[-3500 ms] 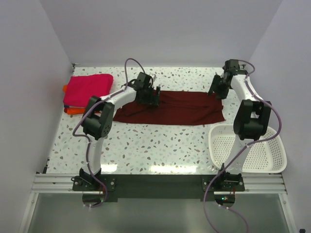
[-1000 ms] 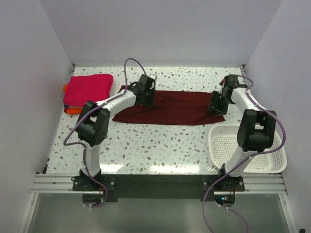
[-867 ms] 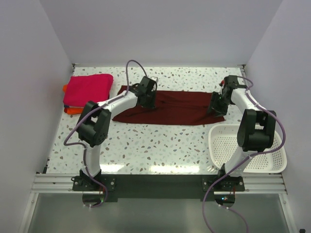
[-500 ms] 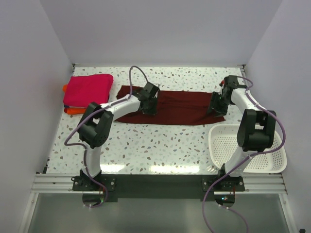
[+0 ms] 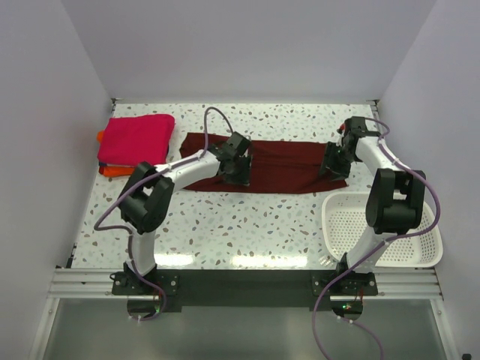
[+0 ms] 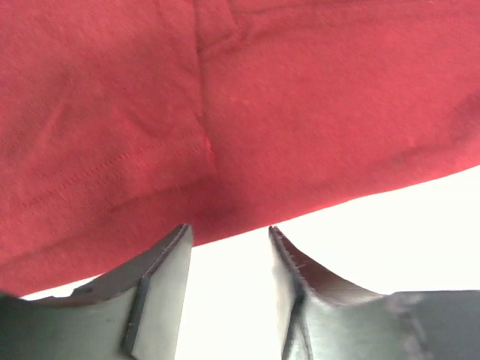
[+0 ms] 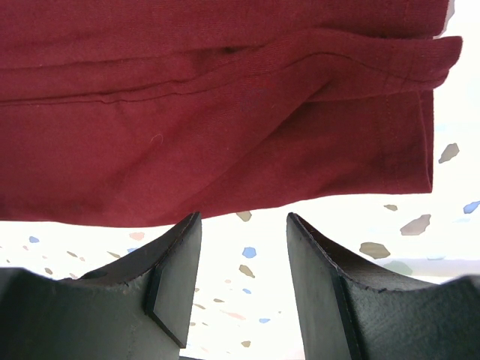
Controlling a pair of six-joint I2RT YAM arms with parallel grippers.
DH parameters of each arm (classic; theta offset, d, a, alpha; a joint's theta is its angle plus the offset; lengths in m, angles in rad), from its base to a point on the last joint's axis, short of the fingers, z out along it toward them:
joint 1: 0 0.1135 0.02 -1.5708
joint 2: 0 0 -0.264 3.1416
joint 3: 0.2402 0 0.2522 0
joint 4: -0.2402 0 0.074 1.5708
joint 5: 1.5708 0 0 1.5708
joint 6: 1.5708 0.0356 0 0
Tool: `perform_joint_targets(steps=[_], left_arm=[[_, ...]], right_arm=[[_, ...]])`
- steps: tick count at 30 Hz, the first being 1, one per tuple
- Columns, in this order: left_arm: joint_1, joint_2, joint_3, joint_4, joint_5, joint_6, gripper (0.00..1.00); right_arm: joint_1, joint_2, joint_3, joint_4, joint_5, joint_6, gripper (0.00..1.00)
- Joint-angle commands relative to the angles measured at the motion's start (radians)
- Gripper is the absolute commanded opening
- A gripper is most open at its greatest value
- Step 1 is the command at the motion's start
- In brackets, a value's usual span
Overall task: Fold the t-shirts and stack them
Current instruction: Fold the tshirt
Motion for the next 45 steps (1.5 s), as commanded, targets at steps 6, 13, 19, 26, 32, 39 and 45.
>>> perform_joint_targets(steps=[6, 13, 19, 26, 32, 39, 45], left_arm=[[0.008, -0.096, 0.089, -0.067, -0.033, -0.027, 0.63], [0.148, 0.014, 0.14, -0.146, -0.102, -0.091, 0.7], [0.22, 0.131, 0.147, -0.126, -0.081, -0.096, 0.7], [0.294, 0.241, 0.175, -0.123, -0.081, -0.088, 0.7], [0.381, 0.344, 0.331, -0.163, -0.107, -0.044, 0.7], [0.438, 0.487, 0.581, -0.206, -0.121, -0.013, 0.7], [0.449, 0.521, 0.669, -0.16, -0.063, 0.023, 0.7]], right_arm=[[0.005, -0.004, 0.038, -0.005, -0.033, -0.012, 0.53], [0.005, 0.045, 0.189, -0.042, -0.019, -0.015, 0.53], [0.005, 0.123, 0.264, -0.048, -0.026, 0.003, 0.53], [0.009, 0.131, 0.256, -0.054, -0.034, 0.005, 0.53], [0.017, 0.12, 0.236, -0.07, -0.02, 0.002, 0.53], [0.058, 0.094, 0.189, -0.076, -0.005, 0.009, 0.53], [0.158, 0.066, 0.152, -0.087, 0.035, 0.014, 0.53]])
